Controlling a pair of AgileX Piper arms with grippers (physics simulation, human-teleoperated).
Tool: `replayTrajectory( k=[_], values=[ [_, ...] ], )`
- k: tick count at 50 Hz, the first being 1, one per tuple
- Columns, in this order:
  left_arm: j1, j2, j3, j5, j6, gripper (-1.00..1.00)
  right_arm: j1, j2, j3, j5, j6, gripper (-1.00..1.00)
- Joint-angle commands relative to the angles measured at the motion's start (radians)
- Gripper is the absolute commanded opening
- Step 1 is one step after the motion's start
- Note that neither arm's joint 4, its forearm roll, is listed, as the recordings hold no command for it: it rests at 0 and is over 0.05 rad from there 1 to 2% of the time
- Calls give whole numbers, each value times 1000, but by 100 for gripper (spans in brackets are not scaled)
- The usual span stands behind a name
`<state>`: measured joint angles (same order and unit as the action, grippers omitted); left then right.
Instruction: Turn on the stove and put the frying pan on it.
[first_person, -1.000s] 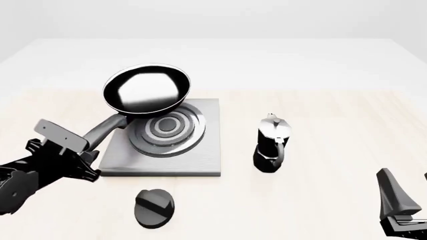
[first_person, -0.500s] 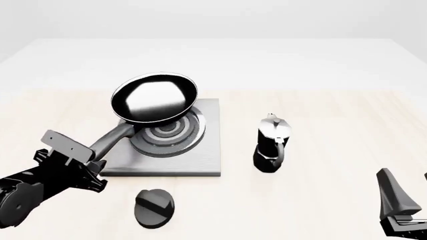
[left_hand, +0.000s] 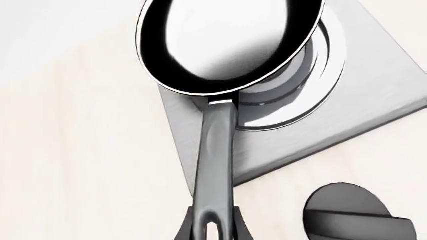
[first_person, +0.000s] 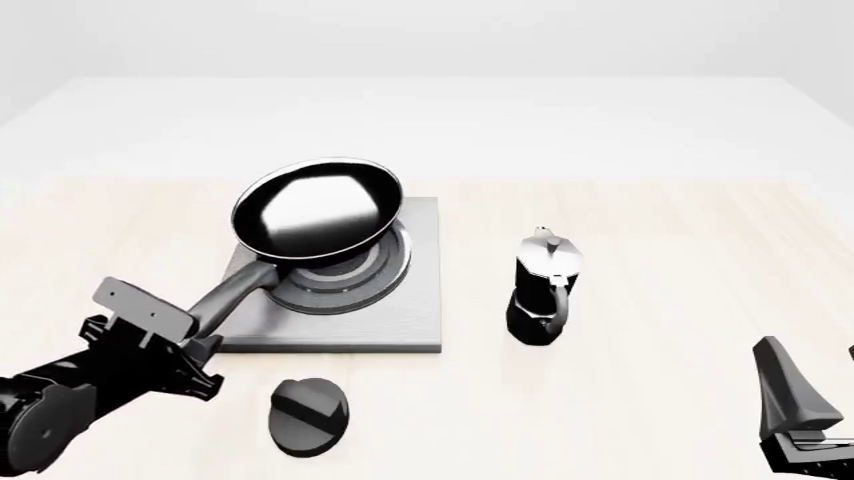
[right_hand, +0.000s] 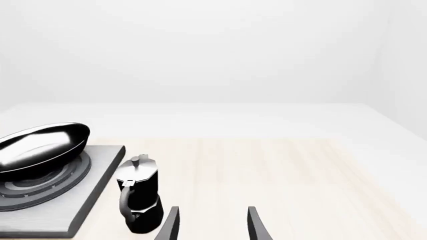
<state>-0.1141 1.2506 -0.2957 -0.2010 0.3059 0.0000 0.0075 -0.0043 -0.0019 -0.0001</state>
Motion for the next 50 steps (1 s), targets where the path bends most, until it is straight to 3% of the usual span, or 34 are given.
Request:
replayTrajectory(
  k=[1, 30, 50],
  values=[
    [-15, 4, -12, -30, 3, -100, 0, 0, 0, 0, 0, 100],
    [-45, -22, 30, -14, -6, -100, 0, 0, 0, 0, 0, 100],
    [-70, -108, 40, 87, 3, -100, 0, 0, 0, 0, 0, 100]
  ],
)
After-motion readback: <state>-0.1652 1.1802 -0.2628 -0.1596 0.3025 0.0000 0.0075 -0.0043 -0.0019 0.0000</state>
